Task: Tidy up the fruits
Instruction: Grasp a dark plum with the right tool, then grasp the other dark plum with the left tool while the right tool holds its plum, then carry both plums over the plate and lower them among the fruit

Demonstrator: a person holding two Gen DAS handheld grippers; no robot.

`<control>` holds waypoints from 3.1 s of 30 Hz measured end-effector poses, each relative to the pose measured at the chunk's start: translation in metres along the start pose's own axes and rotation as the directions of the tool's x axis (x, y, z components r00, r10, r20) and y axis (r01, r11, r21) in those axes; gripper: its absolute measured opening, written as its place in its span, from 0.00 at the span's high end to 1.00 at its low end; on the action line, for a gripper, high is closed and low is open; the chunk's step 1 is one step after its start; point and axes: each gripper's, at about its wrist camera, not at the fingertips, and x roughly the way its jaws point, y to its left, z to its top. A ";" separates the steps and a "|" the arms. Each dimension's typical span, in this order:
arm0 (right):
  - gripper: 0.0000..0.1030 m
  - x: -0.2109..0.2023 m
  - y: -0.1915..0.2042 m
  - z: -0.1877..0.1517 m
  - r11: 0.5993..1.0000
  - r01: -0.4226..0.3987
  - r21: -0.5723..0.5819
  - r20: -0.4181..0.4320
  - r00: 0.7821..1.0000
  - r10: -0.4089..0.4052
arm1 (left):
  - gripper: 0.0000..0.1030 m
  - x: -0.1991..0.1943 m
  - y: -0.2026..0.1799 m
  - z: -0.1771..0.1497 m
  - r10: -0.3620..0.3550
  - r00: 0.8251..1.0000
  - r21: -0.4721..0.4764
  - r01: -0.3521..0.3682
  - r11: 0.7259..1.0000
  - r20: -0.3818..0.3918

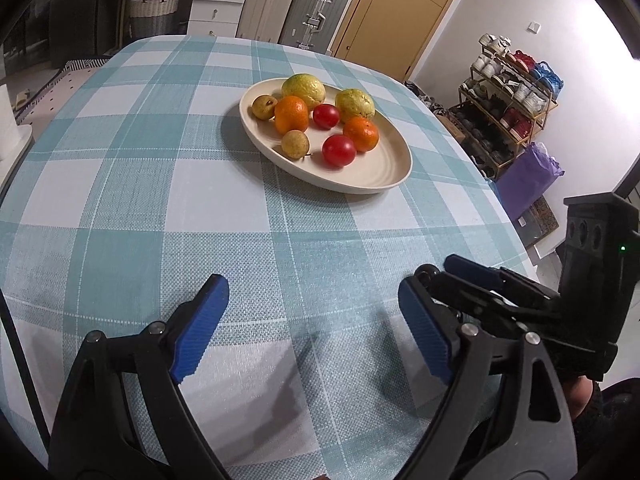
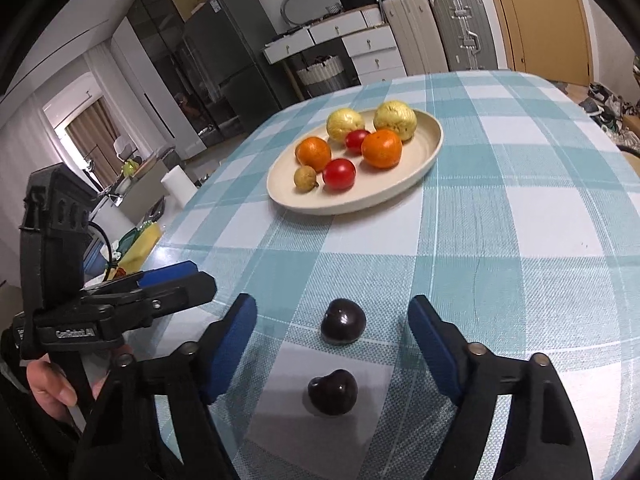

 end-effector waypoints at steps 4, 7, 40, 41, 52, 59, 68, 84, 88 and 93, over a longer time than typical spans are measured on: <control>0.52 0.007 -0.001 -0.002 1.000 0.013 0.007 -0.028 1.000 -0.013 | 0.17 0.001 0.001 0.000 0.001 1.000 -0.003 -0.001 1.000 -0.007; 0.68 0.010 -0.003 -0.003 1.000 0.022 0.012 -0.043 0.999 -0.021 | 0.17 0.002 0.000 -0.001 0.001 1.000 -0.002 -0.001 1.000 -0.012; 0.76 -0.055 -0.061 -0.005 0.988 0.023 0.150 0.130 0.991 -0.043 | 0.17 0.050 -0.112 -0.026 -0.067 0.980 0.248 0.114 0.962 -0.190; 0.76 -0.056 -0.061 -0.006 0.989 0.022 0.146 0.132 0.990 -0.042 | 0.17 0.050 -0.114 -0.026 -0.072 0.979 0.254 0.119 0.960 -0.189; 0.76 -0.059 -0.059 -0.008 0.992 0.005 0.125 0.142 0.990 -0.023 | 0.60 0.050 -0.117 -0.024 -0.118 0.973 0.275 0.170 0.946 -0.196; 0.76 -0.057 -0.061 -0.009 0.991 0.001 0.136 0.136 0.991 -0.020 | 0.80 0.052 -0.114 -0.024 -0.134 0.969 0.283 0.190 0.940 -0.206; 0.76 -0.052 -0.061 -0.007 0.991 -0.007 0.131 0.124 0.992 -0.010 | 0.81 0.047 -0.100 -0.013 -0.173 0.968 0.241 0.214 0.947 -0.183; 0.76 -0.022 -0.052 0.032 0.994 -0.032 0.106 0.093 0.995 0.023 | 0.81 0.026 -0.047 0.070 -0.194 0.980 0.140 0.198 0.970 -0.046; 0.76 -0.010 -0.048 0.048 0.995 -0.046 0.093 0.086 0.996 0.038 | 0.81 0.031 -0.037 0.097 -0.195 0.980 0.125 0.197 0.972 -0.030; 0.76 0.007 -0.041 0.069 0.995 -0.063 0.072 0.073 0.996 0.058 | 0.81 0.040 -0.029 0.126 -0.191 0.981 0.116 0.191 0.975 -0.019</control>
